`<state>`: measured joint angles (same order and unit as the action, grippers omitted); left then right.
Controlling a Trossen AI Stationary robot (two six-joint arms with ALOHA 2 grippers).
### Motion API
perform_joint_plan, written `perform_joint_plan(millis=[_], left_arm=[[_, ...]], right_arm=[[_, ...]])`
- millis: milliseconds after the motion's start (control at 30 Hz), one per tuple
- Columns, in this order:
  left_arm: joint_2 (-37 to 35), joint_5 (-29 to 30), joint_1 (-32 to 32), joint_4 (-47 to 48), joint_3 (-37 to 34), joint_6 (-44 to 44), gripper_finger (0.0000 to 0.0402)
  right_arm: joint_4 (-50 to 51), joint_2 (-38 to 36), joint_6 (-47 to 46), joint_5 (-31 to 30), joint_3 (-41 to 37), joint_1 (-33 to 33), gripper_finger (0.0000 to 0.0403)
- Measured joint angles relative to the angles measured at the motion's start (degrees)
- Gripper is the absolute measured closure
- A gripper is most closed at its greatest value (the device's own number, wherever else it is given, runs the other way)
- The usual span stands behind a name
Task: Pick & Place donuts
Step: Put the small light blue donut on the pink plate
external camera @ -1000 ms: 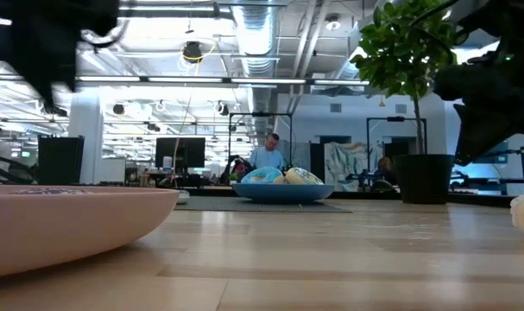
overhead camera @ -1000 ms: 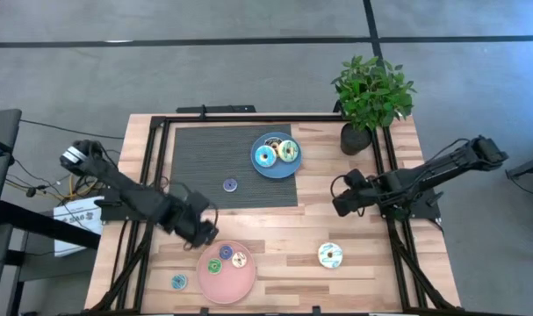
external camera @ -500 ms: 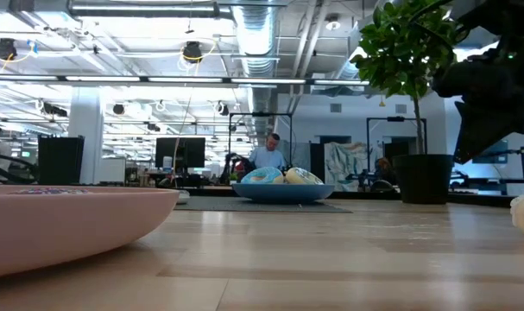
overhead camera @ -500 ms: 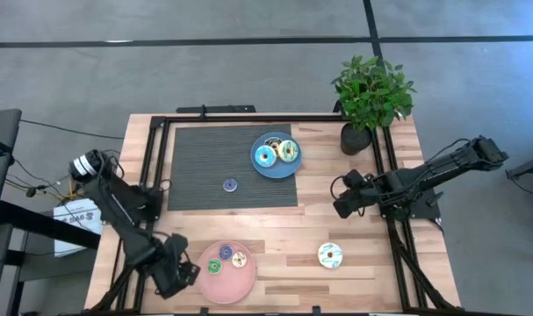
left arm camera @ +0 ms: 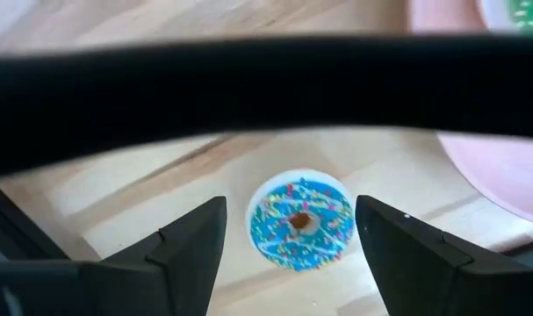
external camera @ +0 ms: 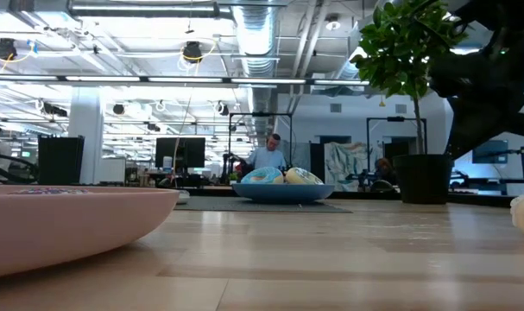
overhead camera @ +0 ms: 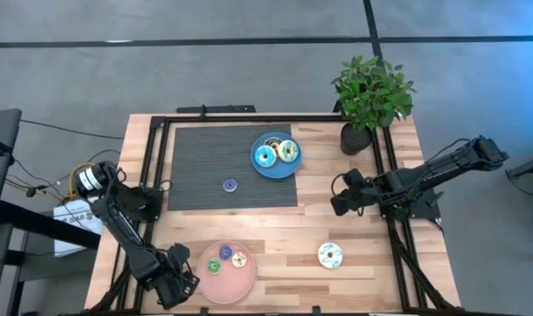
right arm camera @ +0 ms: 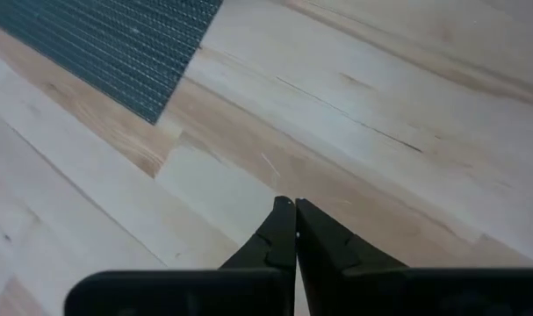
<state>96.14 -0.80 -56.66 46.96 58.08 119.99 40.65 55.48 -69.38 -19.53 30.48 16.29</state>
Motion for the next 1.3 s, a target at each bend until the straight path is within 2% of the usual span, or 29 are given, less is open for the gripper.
perform_joint_plan(millis=[333, 767, 1300], left_arm=[[2.84, -1.49, 0.02, -1.38, 0.04, -3.02, 0.0155], [2.88, -1.64, 0.02, -3.48, 0.04, -3.28, 0.0155], [2.80, -1.95, 0.10, -1.79, 0.81, -4.40, 0.0155]], right_arm=[[-0.46, 0.00, -2.69, -0.04, 0.00, 0.02, 0.0402], [-2.39, 0.02, -2.74, -0.28, 0.02, -0.02, 0.0402], [-3.45, 0.02, -2.17, -0.20, 0.04, -2.69, 0.0402]])
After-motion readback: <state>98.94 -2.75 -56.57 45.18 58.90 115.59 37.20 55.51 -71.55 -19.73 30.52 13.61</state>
